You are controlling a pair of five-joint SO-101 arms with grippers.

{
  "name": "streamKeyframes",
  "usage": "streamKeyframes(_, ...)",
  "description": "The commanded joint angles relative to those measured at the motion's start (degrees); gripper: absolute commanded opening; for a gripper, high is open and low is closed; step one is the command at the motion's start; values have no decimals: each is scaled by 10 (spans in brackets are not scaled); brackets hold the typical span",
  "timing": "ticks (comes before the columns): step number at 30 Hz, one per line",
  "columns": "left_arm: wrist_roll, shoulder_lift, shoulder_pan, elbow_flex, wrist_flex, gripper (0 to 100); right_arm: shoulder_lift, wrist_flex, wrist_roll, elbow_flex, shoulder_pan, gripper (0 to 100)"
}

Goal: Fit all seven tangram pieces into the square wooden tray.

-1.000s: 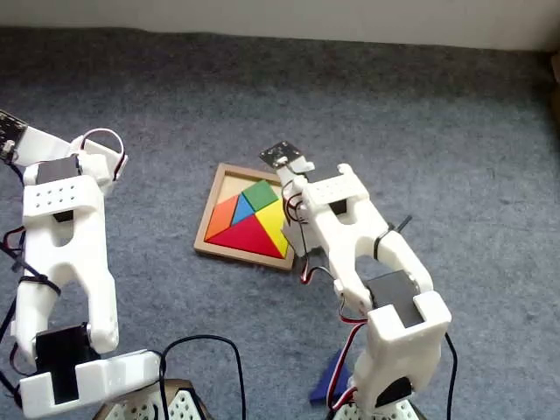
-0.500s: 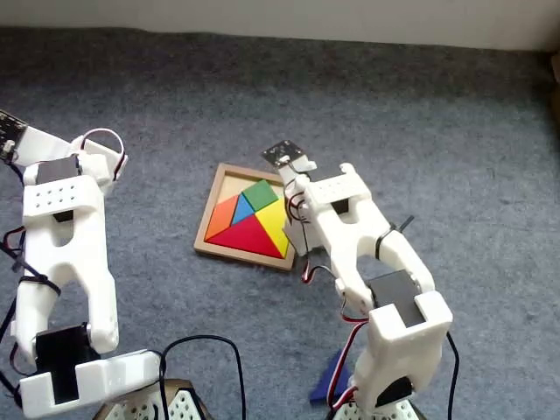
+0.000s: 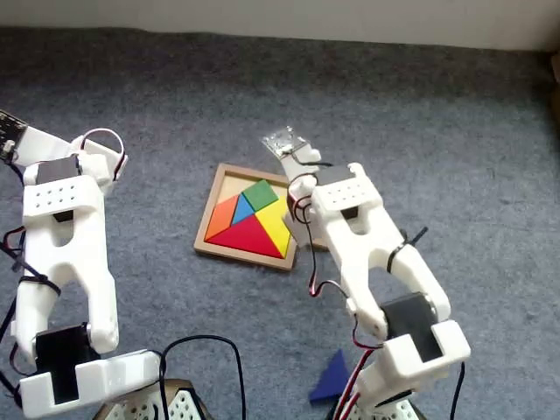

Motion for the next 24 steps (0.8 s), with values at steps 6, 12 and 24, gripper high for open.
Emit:
streamKeyframes(6, -7, -22, 11, -16, -9, 14, -55, -48, 30, 51, 3, 180)
streamKeyframes(12, -7, -22, 11, -16, -9, 14, -6, -47, 29, 37, 2, 185)
streamKeyframes(24, -7, -22, 11, -16, -9, 14, 114, 1, 7, -90, 0, 185)
